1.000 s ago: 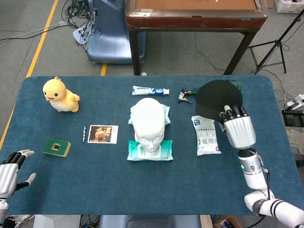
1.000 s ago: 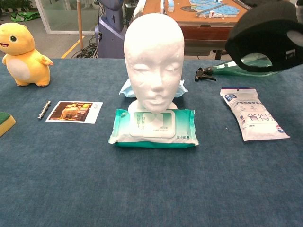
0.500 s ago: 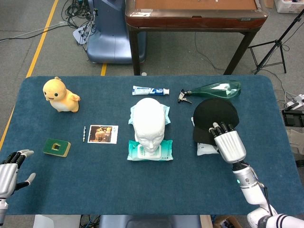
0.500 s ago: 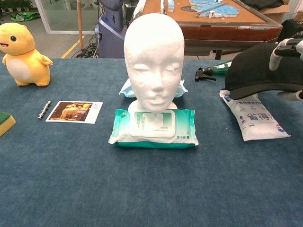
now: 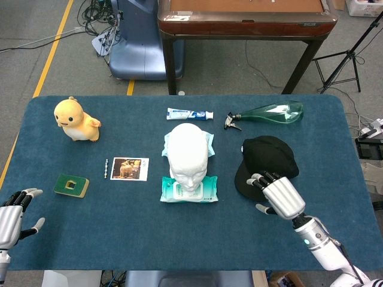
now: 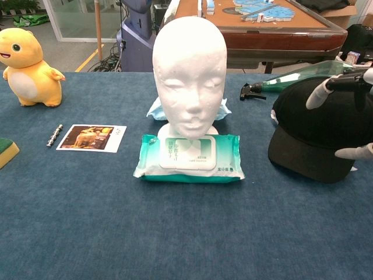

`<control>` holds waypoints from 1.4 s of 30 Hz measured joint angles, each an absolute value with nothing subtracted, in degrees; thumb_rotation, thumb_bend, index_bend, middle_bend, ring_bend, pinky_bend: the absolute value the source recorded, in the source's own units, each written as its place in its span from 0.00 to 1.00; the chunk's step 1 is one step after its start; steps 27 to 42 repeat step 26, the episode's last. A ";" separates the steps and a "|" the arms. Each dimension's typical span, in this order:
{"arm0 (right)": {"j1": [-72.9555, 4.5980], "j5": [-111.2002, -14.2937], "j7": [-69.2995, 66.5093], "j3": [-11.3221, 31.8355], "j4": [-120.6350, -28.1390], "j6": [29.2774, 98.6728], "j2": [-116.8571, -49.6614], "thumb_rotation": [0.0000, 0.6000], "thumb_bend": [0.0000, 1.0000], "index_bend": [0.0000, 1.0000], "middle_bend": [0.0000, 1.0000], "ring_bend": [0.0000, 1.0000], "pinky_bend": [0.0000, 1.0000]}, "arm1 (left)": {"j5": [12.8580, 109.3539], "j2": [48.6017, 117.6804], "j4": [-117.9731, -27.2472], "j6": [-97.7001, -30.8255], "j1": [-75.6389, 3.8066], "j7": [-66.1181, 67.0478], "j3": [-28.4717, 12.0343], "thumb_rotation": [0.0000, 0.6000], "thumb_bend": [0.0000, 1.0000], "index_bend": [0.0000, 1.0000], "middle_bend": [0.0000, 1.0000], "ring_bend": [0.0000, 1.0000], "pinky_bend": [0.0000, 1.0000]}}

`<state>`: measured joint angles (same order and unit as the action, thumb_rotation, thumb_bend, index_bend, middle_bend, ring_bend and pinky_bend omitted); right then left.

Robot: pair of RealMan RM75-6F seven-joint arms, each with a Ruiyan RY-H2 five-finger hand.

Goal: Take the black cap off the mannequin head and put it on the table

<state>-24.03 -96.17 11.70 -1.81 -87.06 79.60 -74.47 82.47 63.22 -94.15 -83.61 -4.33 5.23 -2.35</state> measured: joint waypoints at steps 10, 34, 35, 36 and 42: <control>-15.74 -87.63 23.94 4.08 -82.24 91.68 -77.00 1.00 0.00 0.34 0.34 0.25 0.45 | 82.56 63.26 -94.04 -83.78 -4.31 5.25 -2.41 1.00 0.22 0.25 0.24 0.20 0.40; -9.38 -73.36 18.72 8.35 -84.97 86.38 -72.62 1.00 0.00 0.34 0.34 0.25 0.43 | 80.89 64.40 -93.10 -83.46 -4.85 5.83 -3.62 1.00 0.22 0.25 0.18 0.17 0.40; -9.38 -73.36 18.72 8.35 -84.97 86.38 -72.62 1.00 0.00 0.34 0.34 0.25 0.43 | 80.89 64.40 -93.10 -83.46 -4.85 5.83 -3.62 1.00 0.22 0.25 0.18 0.17 0.40; -9.38 -73.36 18.72 8.35 -84.97 86.38 -72.62 1.00 0.00 0.34 0.34 0.25 0.43 | 80.89 64.40 -93.10 -83.46 -4.85 5.83 -3.62 1.00 0.22 0.25 0.18 0.17 0.40; -9.38 -73.36 18.72 8.35 -84.97 86.38 -72.62 1.00 0.00 0.34 0.34 0.25 0.43 | 80.89 64.40 -93.10 -83.46 -4.85 5.83 -3.62 1.00 0.22 0.25 0.18 0.17 0.40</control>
